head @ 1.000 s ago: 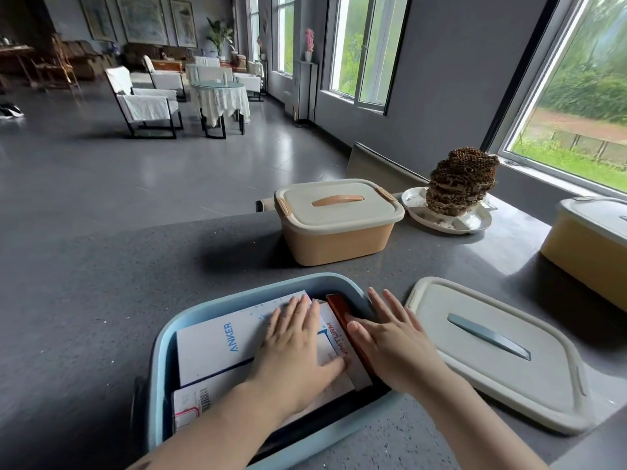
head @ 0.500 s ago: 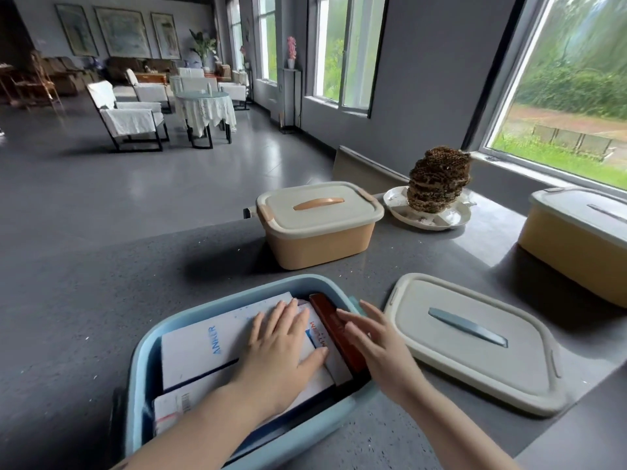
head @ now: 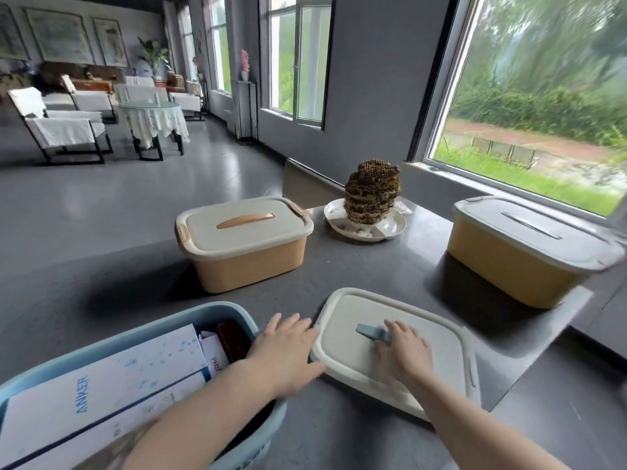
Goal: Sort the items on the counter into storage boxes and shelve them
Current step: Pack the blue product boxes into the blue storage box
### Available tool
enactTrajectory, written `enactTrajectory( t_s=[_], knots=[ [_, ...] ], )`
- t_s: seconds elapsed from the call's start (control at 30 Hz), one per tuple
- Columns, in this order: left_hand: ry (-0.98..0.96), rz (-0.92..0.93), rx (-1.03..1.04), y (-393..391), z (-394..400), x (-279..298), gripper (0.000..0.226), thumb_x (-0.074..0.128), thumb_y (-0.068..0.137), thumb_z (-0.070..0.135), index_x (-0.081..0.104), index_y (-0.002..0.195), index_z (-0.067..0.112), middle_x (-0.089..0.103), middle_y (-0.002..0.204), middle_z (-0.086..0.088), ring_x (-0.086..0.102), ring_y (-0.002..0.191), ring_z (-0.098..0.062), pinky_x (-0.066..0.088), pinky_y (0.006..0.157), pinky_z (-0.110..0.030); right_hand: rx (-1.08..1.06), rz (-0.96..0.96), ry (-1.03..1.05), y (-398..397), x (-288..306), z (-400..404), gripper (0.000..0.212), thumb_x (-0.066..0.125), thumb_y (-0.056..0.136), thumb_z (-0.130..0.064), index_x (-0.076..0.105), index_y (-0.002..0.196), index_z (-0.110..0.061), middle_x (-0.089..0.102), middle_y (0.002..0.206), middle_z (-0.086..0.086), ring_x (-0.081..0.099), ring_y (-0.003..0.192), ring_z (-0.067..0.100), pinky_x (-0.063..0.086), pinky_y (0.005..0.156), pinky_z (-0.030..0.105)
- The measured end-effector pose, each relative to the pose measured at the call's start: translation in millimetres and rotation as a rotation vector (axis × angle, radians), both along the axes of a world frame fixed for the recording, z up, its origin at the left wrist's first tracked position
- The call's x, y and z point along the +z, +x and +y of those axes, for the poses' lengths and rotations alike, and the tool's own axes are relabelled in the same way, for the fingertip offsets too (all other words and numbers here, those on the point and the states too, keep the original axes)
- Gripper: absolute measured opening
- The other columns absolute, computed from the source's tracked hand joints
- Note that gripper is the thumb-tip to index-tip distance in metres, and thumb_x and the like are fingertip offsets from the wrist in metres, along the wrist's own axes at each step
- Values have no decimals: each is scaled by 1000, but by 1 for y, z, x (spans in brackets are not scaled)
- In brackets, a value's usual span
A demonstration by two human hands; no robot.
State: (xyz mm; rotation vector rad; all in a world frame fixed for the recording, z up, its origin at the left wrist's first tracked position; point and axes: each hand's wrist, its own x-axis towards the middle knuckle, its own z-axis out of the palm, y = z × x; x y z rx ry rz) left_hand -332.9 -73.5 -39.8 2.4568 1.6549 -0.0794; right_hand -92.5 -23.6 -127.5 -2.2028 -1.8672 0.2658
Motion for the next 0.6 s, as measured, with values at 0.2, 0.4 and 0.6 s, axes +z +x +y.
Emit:
enactTrajectory(
  t_s=[0.2, 0.4, 0.6],
  knots=[
    [79, -91, 111, 10, 20, -9, 51, 43, 90, 47, 42, 136, 25, 42, 143, 4, 33, 135, -15, 23, 109, -35, 79, 12, 106, 12, -4, 7, 13, 55, 90, -37, 48, 91, -26, 58, 103, -2, 51, 104, 21, 36, 81, 32],
    [302, -413, 273, 3, 6, 1, 58, 41, 93, 49, 27, 146, 31, 17, 159, 2, 21, 141, -17, 13, 115, -32, 245, 169, 320, -9, 51, 9, 10, 58, 92, -29, 57, 95, -20, 62, 99, 3, 59, 94, 26, 38, 76, 33],
    [717, -448, 518, -53, -36, 50, 60, 43, 89, 50, 40, 142, 20, 7, 161, -2, 1, 148, -17, 6, 120, -36, 645, 208, 536, -98, 149, 8, 27, 50, 88, -41, 58, 101, -20, 64, 106, 3, 63, 89, 31, 50, 71, 41]
  ],
)
